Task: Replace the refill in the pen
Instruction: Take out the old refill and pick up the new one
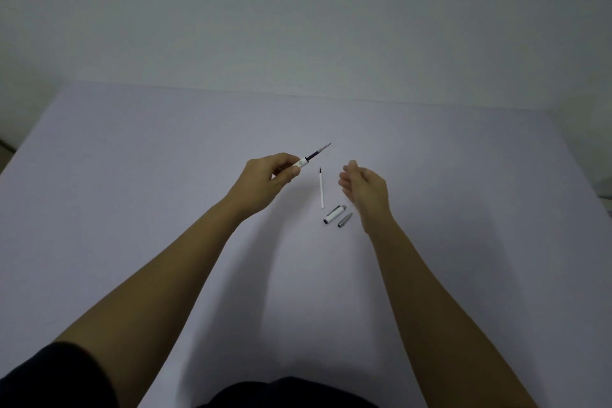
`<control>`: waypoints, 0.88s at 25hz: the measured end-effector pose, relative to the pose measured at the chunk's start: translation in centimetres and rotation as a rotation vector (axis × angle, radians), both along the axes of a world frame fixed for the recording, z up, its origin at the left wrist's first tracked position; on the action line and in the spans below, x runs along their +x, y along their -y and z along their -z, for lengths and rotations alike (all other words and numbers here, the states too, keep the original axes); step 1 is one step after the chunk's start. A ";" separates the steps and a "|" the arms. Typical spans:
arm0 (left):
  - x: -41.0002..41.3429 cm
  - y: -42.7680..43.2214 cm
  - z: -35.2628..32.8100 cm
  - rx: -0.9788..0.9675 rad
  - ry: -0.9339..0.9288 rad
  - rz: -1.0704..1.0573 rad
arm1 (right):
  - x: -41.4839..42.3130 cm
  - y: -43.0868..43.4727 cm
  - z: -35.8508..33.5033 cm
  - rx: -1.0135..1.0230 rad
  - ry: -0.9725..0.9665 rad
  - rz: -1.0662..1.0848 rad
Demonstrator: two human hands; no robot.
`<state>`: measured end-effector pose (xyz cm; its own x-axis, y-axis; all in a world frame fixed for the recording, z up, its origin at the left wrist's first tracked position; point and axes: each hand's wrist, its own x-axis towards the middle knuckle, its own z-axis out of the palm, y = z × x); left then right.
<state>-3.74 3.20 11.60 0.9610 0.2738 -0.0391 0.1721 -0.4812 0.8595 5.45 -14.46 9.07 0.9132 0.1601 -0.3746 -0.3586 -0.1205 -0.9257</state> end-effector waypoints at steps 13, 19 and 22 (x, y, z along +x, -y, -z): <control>0.3 -1.1 0.7 -0.030 -0.054 -0.010 | -0.4 2.6 7.8 -0.735 0.053 -0.128; 0.1 -1.4 1.4 -0.030 -0.089 -0.022 | 0.1 2.6 7.9 -0.725 0.009 -0.086; 0.1 -1.1 1.6 -0.028 -0.091 -0.009 | 0.8 2.1 6.5 -0.425 -0.026 0.048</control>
<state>-3.67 4.34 10.03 0.9507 0.2796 -0.1343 0.2543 -0.4551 0.8534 6.29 -16.54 2.60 0.9053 -0.0563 -0.4209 -0.3956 -0.4721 -0.7878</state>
